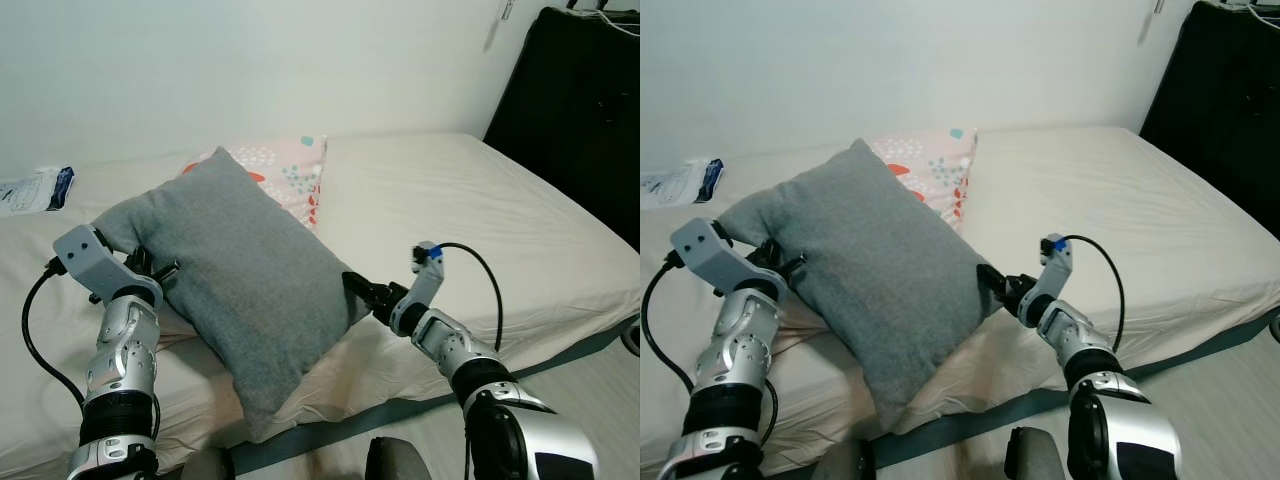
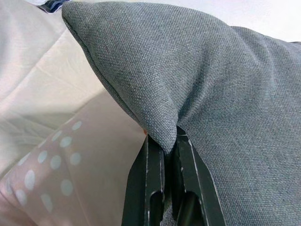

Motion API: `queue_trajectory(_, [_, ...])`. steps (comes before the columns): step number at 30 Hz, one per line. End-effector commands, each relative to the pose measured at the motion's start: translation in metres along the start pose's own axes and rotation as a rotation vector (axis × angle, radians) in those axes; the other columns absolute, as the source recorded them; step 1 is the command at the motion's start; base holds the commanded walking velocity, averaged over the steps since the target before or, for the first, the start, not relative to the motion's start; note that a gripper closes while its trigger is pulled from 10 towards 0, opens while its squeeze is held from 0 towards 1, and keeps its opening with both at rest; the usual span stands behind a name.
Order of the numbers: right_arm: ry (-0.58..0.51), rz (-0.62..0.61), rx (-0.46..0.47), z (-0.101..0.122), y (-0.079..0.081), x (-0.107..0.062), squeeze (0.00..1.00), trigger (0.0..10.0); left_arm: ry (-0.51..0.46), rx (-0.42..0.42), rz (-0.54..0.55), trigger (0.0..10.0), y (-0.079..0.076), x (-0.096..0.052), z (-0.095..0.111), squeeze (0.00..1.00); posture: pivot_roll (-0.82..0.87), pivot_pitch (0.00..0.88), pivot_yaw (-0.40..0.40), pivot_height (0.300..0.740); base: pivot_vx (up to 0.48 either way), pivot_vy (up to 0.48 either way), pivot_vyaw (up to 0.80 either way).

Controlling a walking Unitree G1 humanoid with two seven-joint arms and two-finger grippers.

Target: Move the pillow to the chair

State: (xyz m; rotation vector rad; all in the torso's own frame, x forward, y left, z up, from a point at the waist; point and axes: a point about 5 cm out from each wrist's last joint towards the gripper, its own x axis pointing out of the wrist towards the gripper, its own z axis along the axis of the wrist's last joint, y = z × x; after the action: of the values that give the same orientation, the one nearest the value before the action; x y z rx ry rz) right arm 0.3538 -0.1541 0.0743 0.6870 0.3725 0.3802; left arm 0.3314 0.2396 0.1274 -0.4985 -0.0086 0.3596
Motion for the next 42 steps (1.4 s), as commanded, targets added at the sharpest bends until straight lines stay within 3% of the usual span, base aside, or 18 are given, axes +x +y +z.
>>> queue_trajectory(1, [-0.013,-0.039,0.103,-0.005,-0.006,-0.003,0.00,10.0,0.024,0.000,-0.007,0.0,-0.004,0.000,-0.005,0.00,0.11,0.000,-0.068,0.584,0.000,0.000,0.00])
queue_trajectory(4, [-0.044,-0.049,0.206,-0.006,-0.007,-0.003,0.00,10.0,0.027,-0.002,-0.015,0.0,-0.007,0.001,-0.004,0.00,0.11,0.000,-0.064,0.584,0.000,0.000,0.00])
queue_trajectory(6, [-0.045,-0.045,0.212,-0.006,-0.007,-0.003,0.00,10.0,0.027,-0.002,-0.016,0.0,-0.007,0.001,-0.004,0.00,0.11,0.000,-0.064,0.584,0.000,0.000,0.00])
queue_trajectory(10, [-0.027,0.054,0.320,-0.013,0.006,0.003,0.00,10.0,0.025,-0.003,-0.022,0.0,-0.009,0.002,-0.001,0.00,0.12,0.000,-0.062,0.584,0.000,0.000,0.00])
queue_trajectory(15, [-0.018,-0.003,0.343,-0.021,0.002,0.002,0.00,10.0,0.018,-0.005,-0.033,0.0,-0.014,0.004,0.002,0.00,0.14,0.000,-0.062,0.584,0.000,0.000,0.00])
queue_trajectory(18, [-0.032,-0.045,0.354,-0.021,-0.003,0.000,0.00,10.0,0.018,-0.002,-0.048,0.0,-0.016,0.004,0.003,0.00,0.15,0.000,-0.060,0.584,0.000,0.000,0.00])
queue_trajectory(22, [-0.151,-0.150,0.390,-0.005,-0.026,-0.014,0.00,10.0,0.007,-0.003,-0.038,0.0,-0.012,0.005,0.009,0.00,0.15,0.000,-0.062,0.584,0.000,0.000,0.00])
queue_trajectory(24, [-0.162,-0.179,0.394,-0.004,-0.030,-0.017,0.00,10.0,0.006,-0.008,-0.029,0.0,-0.011,0.005,0.010,0.00,0.15,0.000,-0.062,0.584,0.000,0.000,0.00])
queue_trajectory(27, [-0.141,-0.315,0.363,-0.009,-0.046,-0.028,0.00,10.0,0.011,-0.005,0.011,0.0,-0.005,0.008,0.010,0.00,0.13,0.000,-0.057,0.584,0.000,0.000,0.00])
queue_trajectory(32, [-0.121,-0.389,0.366,-0.019,-0.054,-0.034,0.00,10.0,0.038,0.010,0.025,0.0,-0.006,0.009,0.002,0.00,0.13,0.000,-0.055,0.584,0.000,0.000,0.00])
queue_trajectory(38, [-0.112,-0.331,0.394,-0.027,-0.047,-0.030,0.00,10.0,0.059,0.004,0.016,0.0,-0.011,0.006,-0.005,0.00,0.14,0.000,-0.056,0.584,0.000,0.000,0.00])
queue_trajectory(42, [-0.133,-0.181,0.414,-0.024,-0.032,-0.020,0.00,10.0,0.065,0.002,0.006,0.0,-0.014,0.005,-0.008,0.00,0.15,0.000,-0.057,0.584,0.000,0.000,0.00])
